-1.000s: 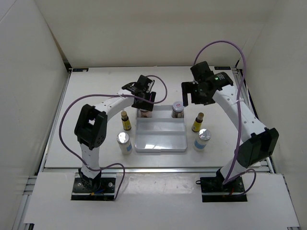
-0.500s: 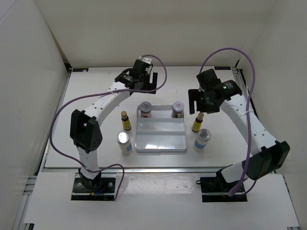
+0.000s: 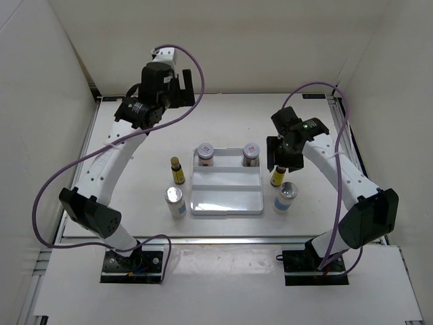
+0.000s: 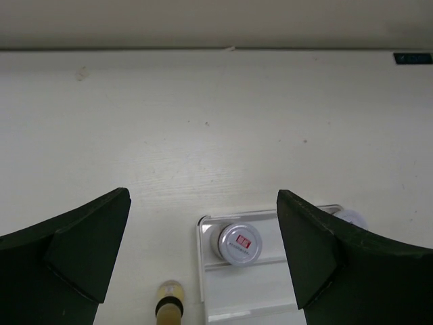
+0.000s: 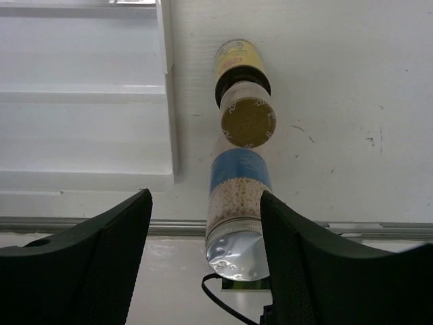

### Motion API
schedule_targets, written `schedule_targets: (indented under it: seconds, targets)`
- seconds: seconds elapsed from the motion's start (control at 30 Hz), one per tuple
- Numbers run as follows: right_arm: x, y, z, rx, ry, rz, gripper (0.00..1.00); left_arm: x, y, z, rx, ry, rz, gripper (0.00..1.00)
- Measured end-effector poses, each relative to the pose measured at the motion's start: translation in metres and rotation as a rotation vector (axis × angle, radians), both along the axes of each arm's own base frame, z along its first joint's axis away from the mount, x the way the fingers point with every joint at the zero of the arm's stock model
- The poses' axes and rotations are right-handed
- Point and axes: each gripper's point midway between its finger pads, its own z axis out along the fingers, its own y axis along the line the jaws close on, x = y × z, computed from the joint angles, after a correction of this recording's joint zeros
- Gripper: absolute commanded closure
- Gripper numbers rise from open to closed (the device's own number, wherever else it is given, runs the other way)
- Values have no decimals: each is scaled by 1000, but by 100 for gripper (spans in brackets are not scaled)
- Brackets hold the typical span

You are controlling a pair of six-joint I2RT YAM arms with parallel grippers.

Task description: Organize the condiment bottles

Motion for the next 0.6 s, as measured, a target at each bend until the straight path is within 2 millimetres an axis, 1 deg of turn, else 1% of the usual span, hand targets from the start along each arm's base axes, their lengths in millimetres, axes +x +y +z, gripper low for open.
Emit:
schedule_targets:
  seconds: [0.07, 0.23, 0.3, 0.4, 0.6]
  targets:
    - [1, 0, -5, -5, 11, -9, 31, -3, 7, -11, 14, 24, 11, 0]
    - [5, -1, -8, -17, 8, -27, 31, -9, 20, -54, 62, 119, 29, 0]
    - [7, -2, -9, -23, 4, -32, 31, -10, 26, -68, 75, 153, 39, 0]
    - [12, -6, -12, -31, 4, -48, 31, -11, 34, -76, 83, 177, 56, 0]
    - [20, -14, -26, -52, 43, -83, 31, -10, 44, -70, 73, 165, 77, 0]
